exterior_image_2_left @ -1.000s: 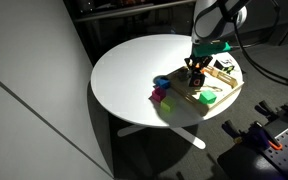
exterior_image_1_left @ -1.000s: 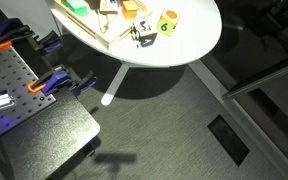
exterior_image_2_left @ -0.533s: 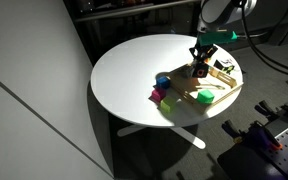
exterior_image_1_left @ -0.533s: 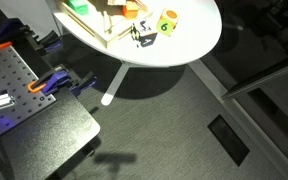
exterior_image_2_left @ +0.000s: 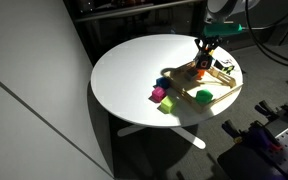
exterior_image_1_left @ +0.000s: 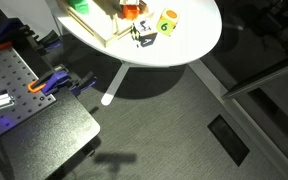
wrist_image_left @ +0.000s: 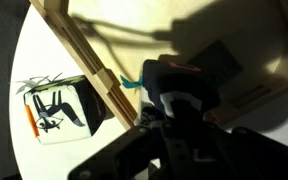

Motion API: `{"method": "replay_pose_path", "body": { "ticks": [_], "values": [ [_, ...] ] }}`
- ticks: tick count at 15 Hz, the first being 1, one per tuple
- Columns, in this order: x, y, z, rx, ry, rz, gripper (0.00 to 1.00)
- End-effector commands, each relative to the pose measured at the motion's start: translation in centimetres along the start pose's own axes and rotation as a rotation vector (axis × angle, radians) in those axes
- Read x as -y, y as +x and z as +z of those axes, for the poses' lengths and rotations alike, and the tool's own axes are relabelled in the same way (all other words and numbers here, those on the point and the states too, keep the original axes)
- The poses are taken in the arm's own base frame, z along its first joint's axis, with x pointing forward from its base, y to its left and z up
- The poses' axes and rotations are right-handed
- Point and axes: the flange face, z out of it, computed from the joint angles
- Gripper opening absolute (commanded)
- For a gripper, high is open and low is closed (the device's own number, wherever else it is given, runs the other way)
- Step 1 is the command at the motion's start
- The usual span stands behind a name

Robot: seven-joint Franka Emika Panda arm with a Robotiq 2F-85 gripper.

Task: Pick up the block with the letter d on it and put it on the block with the letter a on it

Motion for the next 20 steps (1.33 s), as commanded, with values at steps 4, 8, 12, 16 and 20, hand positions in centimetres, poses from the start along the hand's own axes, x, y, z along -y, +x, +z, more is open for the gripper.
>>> {"method": "replay_pose_path", "body": {
  "ticks": [4,8,12,16,20],
  "values": [
    [-2.3,1.6,-2.0,-0.012,0.021,0.05,0.09],
    [-3.7,1.7,-2.5,0.002,0.045,0.074,0.09],
    [-5.4,1.4,-2.6,0.026,0.049,0.091,0.09],
    [-7.3,1.1,-2.7,0.038,0.033,0.112,0.09],
    [-9.3,1.2,-2.9,0.032,0.026,0.149,0.09]
  ]
}}
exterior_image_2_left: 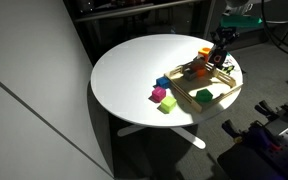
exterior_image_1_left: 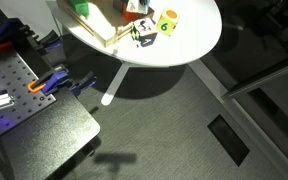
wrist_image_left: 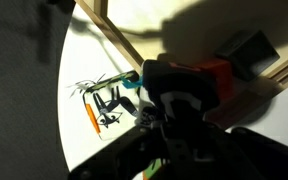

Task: Pick up the block with the letter d on it and put it on the block with the letter a on it

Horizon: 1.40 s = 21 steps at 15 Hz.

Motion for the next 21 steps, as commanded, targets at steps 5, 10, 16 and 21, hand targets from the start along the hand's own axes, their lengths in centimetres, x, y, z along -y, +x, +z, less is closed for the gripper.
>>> {"method": "replay_pose_path", "body": {
  "ticks": [5,10,16,21],
  "values": [
    [-3.8,0.3,-1.1,0.004,0.0,0.051,0.09],
    [-5.9,0.9,-0.6,0.013,-0.004,0.089,0.09],
    [-7.5,1.7,-0.2,0.016,0.007,0.118,0.09],
    [-8.1,2.4,-0.3,-0.002,0.013,0.133,0.09]
  ]
}}
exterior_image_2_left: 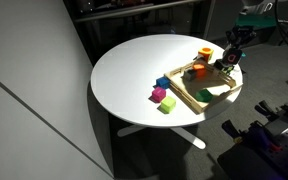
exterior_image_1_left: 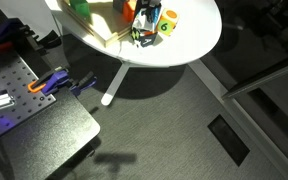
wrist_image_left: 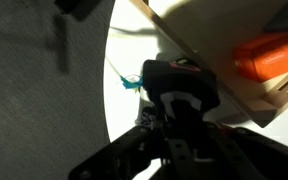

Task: Pick up the block with the letter d on it and put it on the block with the letter a on it

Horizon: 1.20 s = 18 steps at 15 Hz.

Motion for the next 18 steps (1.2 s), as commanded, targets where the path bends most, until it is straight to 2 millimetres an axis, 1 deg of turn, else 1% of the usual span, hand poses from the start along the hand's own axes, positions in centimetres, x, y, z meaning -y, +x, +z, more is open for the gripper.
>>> {"method": "replay_pose_path", "body": {
  "ticks": [1,2,3,4,5,11,12,18],
  "values": [
    [-0.7,0.4,-0.7,-0.011,0.03,0.002,0.09],
    [-0.8,0.5,-0.8,-0.014,0.031,0.003,0.16],
    [-0.8,0.5,-0.8,-0.015,0.031,0.004,0.42],
    [-0.9,0.5,-0.7,-0.014,0.03,0.003,0.44],
    [-0.9,0.5,-0.7,-0.014,0.029,0.001,0.49],
    [-0.1,-0.6,-0.7,-0.004,0.026,-0.048,0.97],
    [0.1,-0.8,-0.7,-0.001,0.027,-0.059,1.0],
    [2.1,-3.3,-0.9,0.034,0.049,-0.181,1.0]
  ]
}}
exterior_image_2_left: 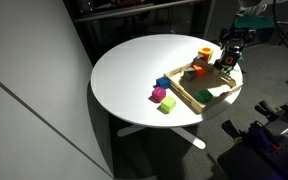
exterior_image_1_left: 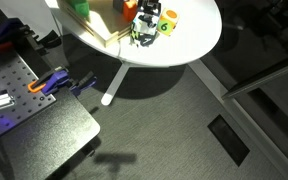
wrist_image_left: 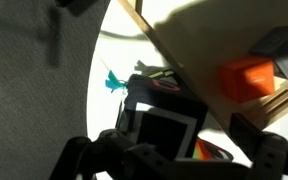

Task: Pick up the block with the letter d on it and put it on the block with the letter a on it

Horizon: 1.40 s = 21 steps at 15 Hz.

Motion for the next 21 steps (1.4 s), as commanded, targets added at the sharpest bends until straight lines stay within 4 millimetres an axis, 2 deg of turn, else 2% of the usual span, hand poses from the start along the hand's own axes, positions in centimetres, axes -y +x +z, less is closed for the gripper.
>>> {"method": "replay_pose_path", "body": {
  "ticks": [1,10,21],
  "values": [
    [1.0,-2.2,-1.2,0.039,0.046,-0.086,1.0],
    [3.2,-7.4,-2.8,0.153,0.0,-0.268,1.0],
    [4.6,-11.3,-5.8,0.006,-0.051,-0.332,1.0]
  ]
}}
